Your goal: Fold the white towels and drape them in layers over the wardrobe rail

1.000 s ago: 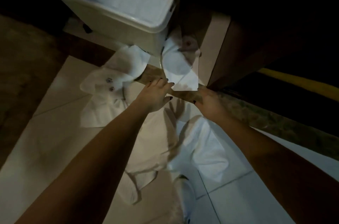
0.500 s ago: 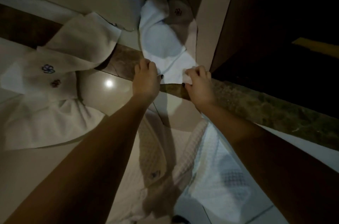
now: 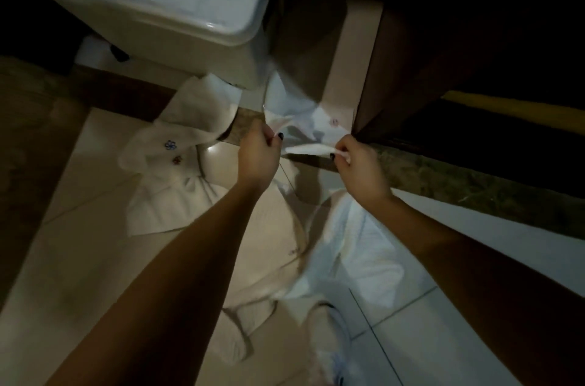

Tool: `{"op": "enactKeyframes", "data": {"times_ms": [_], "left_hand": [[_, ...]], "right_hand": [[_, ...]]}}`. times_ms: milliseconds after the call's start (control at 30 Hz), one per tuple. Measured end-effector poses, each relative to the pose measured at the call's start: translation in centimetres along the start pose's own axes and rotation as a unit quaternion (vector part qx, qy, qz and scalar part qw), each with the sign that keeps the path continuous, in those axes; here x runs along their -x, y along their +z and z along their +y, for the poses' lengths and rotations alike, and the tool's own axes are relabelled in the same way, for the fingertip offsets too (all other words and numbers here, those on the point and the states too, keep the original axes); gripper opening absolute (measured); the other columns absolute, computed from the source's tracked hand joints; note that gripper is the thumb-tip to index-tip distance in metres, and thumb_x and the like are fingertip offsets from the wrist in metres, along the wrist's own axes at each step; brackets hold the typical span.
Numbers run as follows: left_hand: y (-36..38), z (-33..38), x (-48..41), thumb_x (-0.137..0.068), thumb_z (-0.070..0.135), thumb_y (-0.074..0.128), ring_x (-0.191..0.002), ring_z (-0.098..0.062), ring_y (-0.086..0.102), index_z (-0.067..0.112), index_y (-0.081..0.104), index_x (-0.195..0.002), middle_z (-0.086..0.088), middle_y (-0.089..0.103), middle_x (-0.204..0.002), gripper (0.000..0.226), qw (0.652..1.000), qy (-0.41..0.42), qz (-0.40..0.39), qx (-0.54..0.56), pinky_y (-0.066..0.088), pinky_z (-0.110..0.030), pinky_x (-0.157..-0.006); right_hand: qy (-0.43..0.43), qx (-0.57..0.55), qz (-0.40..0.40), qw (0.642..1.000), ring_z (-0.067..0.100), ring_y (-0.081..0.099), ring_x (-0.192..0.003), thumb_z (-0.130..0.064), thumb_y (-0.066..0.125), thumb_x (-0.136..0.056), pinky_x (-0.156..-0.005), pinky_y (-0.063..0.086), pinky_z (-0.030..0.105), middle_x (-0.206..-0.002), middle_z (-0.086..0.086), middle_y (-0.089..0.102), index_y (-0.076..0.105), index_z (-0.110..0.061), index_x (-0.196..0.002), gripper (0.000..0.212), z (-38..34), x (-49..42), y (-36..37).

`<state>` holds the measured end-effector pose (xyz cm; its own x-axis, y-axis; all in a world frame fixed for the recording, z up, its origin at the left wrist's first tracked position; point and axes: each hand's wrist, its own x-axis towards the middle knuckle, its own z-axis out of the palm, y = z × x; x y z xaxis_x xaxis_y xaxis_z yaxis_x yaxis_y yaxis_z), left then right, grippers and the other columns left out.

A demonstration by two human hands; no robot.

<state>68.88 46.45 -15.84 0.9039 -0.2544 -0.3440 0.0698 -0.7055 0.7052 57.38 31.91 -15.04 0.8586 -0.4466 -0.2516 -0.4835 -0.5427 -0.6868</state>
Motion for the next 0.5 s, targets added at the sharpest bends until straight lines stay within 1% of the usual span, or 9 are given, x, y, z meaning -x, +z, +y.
{"op": "enactKeyframes", "data": {"times_ms": [100, 167, 233, 267, 333, 367, 400, 433, 500], "left_hand": [[-4.8, 5.7, 2.4, -0.093, 0.011, 0.06, -0.068, -0.008, 0.046, 0.015, 0.044, -0.083, 0.006, 0.048, -0.075, 0.02, 0.999, -0.004, -0.031, 0.02, 0.031, -0.019, -0.056], [-8.2, 9.7, 4.1, -0.092, 0.009, 0.06, -0.072, -0.009, 0.05, 0.016, 0.044, -0.086, 0.004, 0.05, -0.079, 0.018, 0.998, -0.009, -0.063, 0.015, 0.041, -0.023, -0.063], [-11.7, 13.0, 5.9, -0.091, 0.005, 0.059, -0.076, -0.018, 0.056, 0.022, 0.045, -0.084, -0.002, 0.055, -0.083, 0.023, 0.994, -0.026, -0.106, 0.027, 0.051, -0.035, -0.068], [-13.4, 14.8, 6.9, -0.09, 0.001, 0.058, -0.078, -0.024, 0.058, 0.024, 0.048, -0.081, -0.007, 0.058, -0.085, 0.027, 0.99, -0.031, -0.129, 0.043, 0.053, -0.04, -0.066], [-16.1, 17.7, 8.6, -0.087, -0.012, 0.051, -0.079, -0.031, 0.058, 0.018, 0.055, -0.073, -0.012, 0.06, -0.086, 0.034, 0.979, -0.063, -0.161, 0.108, 0.055, -0.034, -0.057], [-17.2, 19.2, 9.6, -0.088, -0.014, 0.046, -0.079, -0.031, 0.057, 0.011, 0.055, -0.071, -0.014, 0.058, -0.085, 0.032, 0.966, -0.109, -0.17, 0.159, 0.055, -0.029, -0.056], [-18.4, 20.7, 10.7, -0.089, -0.013, 0.042, -0.081, -0.03, 0.057, 0.005, 0.053, -0.07, -0.016, 0.056, -0.087, 0.029, 0.957, -0.151, -0.172, 0.175, 0.055, -0.029, -0.059], [-19.6, 22.2, 11.9, -0.09, -0.012, 0.039, -0.084, -0.03, 0.056, 0.002, 0.052, -0.072, -0.017, 0.053, -0.089, 0.026, 0.952, -0.179, -0.176, 0.175, 0.054, -0.031, -0.064], [-21.8, 24.9, 14.0, -0.093, -0.009, 0.041, -0.08, -0.029, 0.057, 0.002, 0.053, -0.076, -0.017, 0.055, -0.089, 0.024, 0.953, -0.184, -0.199, 0.139, 0.052, -0.032, -0.064]], "right_hand": [[0.028, -0.039, -0.019, 0.999, 0.019, 0.058, -0.078, -0.009, 0.058, -0.093, -0.065, 0.043, 0.025, -0.089, 0.008, 0.058, 0.053, -0.005, -0.094, 0.006, -5.2, 2.2, -5.2], [0.047, -0.051, -0.035, 0.997, 0.02, 0.059, -0.081, -0.009, 0.063, -0.089, -0.065, 0.042, 0.025, -0.091, 0.01, 0.059, 0.051, -0.008, -0.092, 0.012, -8.8, 4.0, -9.2], [0.054, -0.032, -0.051, 0.997, 0.02, 0.057, -0.082, -0.01, 0.063, -0.089, -0.062, 0.04, 0.023, -0.093, 0.01, 0.059, 0.049, -0.01, -0.092, 0.014, -12.2, 5.9, -13.0], [0.051, -0.016, -0.062, 0.997, 0.018, 0.056, -0.082, -0.01, 0.062, -0.09, -0.061, 0.038, 0.02, -0.092, 0.007, 0.058, 0.049, -0.012, -0.092, 0.013, -13.8, 6.9, -15.0], [0.041, 0.002, -0.071, 0.997, 0.016, 0.055, -0.083, -0.009, 0.058, -0.093, -0.065, 0.036, 0.019, -0.091, 0.003, 0.056, 0.052, -0.013, -0.092, 0.008, -16.7, 8.8, -19.2], [0.035, 0.006, -0.071, 0.997, 0.017, 0.056, -0.083, -0.009, 0.056, -0.095, -0.068, 0.036, 0.02, -0.089, 0.003, 0.056, 0.055, -0.011, -0.093, 0.003, -18.0, 9.7, -21.2], [0.032, 0.012, -0.071, 0.997, 0.02, 0.058, -0.084, -0.009, 0.054, -0.096, -0.07, 0.037, 0.021, -0.088, 0.004, 0.057, 0.059, -0.008, -0.094, 0.006, -19.3, 10.7, -23.1], [0.033, 0.027, -0.075, 0.996, 0.022, 0.06, -0.086, -0.01, 0.052, -0.097, -0.071, 0.04, 0.024, -0.087, 0.005, 0.058, 0.061, -0.006, -0.097, 0.01, -20.6, 11.7, -24.8], [0.041, 0.061, -0.088, 0.993, 0.026, 0.063, -0.088, -0.014, 0.048, -0.1, -0.074, 0.047, 0.033, -0.089, 0.01, 0.061, 0.06, -0.005, -0.099, 0.014, -23.0, 13.7, -27.8]]}}
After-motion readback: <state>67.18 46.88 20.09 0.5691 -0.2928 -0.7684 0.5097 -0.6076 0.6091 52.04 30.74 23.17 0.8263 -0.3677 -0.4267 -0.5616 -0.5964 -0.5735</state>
